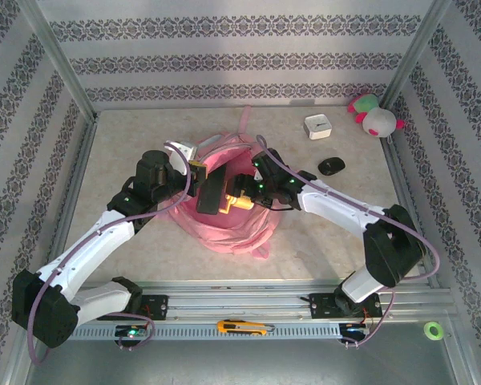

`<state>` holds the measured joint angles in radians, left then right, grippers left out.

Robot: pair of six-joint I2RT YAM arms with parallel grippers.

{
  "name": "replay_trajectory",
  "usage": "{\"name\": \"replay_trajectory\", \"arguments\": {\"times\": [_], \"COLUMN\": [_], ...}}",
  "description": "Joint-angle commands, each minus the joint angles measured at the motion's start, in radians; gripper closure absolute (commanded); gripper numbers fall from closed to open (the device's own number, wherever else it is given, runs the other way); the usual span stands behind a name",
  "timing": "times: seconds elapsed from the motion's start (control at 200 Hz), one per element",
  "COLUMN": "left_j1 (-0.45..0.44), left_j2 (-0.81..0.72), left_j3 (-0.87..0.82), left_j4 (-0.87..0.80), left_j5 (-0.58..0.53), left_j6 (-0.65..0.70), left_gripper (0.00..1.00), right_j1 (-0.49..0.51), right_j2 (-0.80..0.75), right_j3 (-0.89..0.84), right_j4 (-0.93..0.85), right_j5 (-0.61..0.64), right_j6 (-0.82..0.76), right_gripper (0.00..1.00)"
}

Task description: Pack books, pencil case, and school supplies into a backpack

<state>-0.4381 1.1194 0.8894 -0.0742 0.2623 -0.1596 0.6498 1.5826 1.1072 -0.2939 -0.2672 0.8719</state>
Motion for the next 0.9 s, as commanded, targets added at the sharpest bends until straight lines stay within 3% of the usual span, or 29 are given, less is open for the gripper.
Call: {"name": "replay_trajectory", "arguments": {"times": [0.0, 0.19, 0.245, 0.28, 0.385, 0.475, 0.575, 0.67, 0.899], "left_j1": [-0.002, -0.002, -0.001, -0.003, -0.002, -0.001, 0.006, 0.036, 0.134], "left_j2": [-0.031, -0.04, -0.042, -0.043, -0.06, -0.112, -0.177, -0.203, -0.172], "left_j3": [0.047, 0.013, 0.003, -0.003, -0.011, -0.019, -0.019, -0.015, -0.071], "left_j4": [0.145, 0.133, 0.119, 0.098, -0.003, -0.074, -0.162, -0.25, -0.316], "left_j5": [0.037, 0.045, 0.075, 0.097, 0.124, 0.077, 0.0, -0.015, -0.032], "left_j6": [-0.016, -0.017, -0.015, -0.014, -0.023, -0.051, -0.076, -0.098, -0.253], "left_gripper": [1.0, 1.0, 0.96, 0.88, 0.49, 0.34, 0.29, 0.29, 0.28], "right_j1": [-0.02, -0.044, -0.038, -0.027, 0.014, 0.057, 0.11, 0.137, 0.241], "right_j2": [-0.004, -0.121, -0.179, -0.218, -0.318, -0.372, -0.375, -0.319, -0.039], "right_j3": [0.05, -0.014, -0.028, -0.03, -0.001, 0.036, 0.088, 0.148, 0.197], "right_j4": [0.062, 0.016, -0.012, -0.032, -0.117, -0.18, -0.253, -0.317, -0.306], "right_j5": [0.046, 0.095, 0.128, 0.151, 0.227, 0.287, 0.33, 0.306, 0.261], "right_j6": [0.02, -0.007, -0.051, -0.096, -0.27, -0.48, -0.699, -0.812, -1.019], "right_gripper": [0.07, 0.05, 0.07, 0.07, 0.09, 0.12, 0.14, 0.15, 0.28]}}
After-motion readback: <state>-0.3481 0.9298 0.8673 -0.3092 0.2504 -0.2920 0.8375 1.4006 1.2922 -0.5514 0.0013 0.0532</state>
